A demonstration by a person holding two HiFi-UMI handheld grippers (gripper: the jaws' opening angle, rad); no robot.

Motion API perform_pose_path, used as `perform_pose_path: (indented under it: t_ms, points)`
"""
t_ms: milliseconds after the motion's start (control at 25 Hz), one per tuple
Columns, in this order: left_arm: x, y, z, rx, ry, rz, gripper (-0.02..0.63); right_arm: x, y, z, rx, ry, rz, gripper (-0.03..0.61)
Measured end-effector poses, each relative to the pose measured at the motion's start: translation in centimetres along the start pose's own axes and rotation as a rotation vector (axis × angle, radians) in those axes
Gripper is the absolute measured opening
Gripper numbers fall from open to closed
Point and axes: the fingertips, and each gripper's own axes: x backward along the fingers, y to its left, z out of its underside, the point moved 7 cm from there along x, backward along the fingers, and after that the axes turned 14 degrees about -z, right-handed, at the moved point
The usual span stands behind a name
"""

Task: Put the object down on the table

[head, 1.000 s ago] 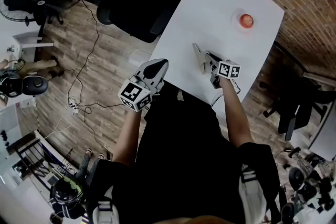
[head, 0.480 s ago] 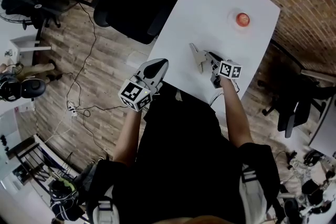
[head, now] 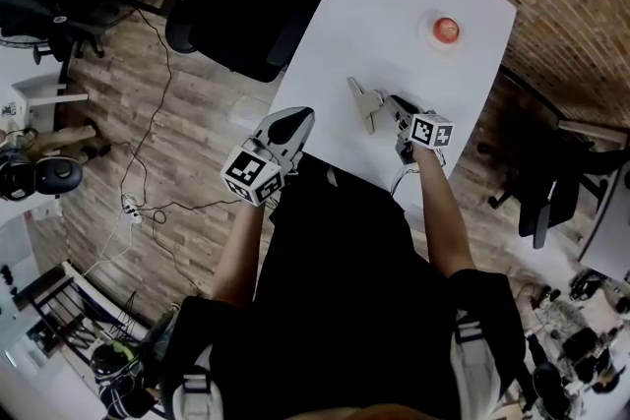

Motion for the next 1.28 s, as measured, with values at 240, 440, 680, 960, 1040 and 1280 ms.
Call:
perform_pose_path:
  t_ms: [240, 440, 680, 960, 1040, 1280]
  points:
    - [-0.9, -0.1, 0.1, -0.006, 0.004, 0.029, 0.021, 0.4, 1.0, 0.1, 0.079, 0.009, -0.001, -0.002]
    - [-1.3, -0.3, -0.1, -0.01, 0.002, 0.053, 0.02, 0.8, 2.5, -1.1, 0.182, -0.018, 0.011, -0.002]
    - [-1.7, 0.2, 0.1, -0.009, 0.009, 0.092, 0.021, 1.0, 4.8, -2.1, 0.294, -0.034, 0.056, -0.002]
    - [-2.4, 1.2, -0.3, -0.03, 0.026, 0.158, 0.02, 1.9, 7.2, -1.9, 0.344, -0.065, 0.112, -0.002]
    - [-2.6, 1.8, -0.6, -0.034, 0.031, 0.176, 0.021, 1.9, 8.0, -1.9, 0.357, -0.072, 0.129, -0.002]
    - [-2.9, 2.1, -0.9, -0.047, 0.04, 0.233, 0.021, 2.7, 10.2, -2.2, 0.413, -0.091, 0.185, -0.002]
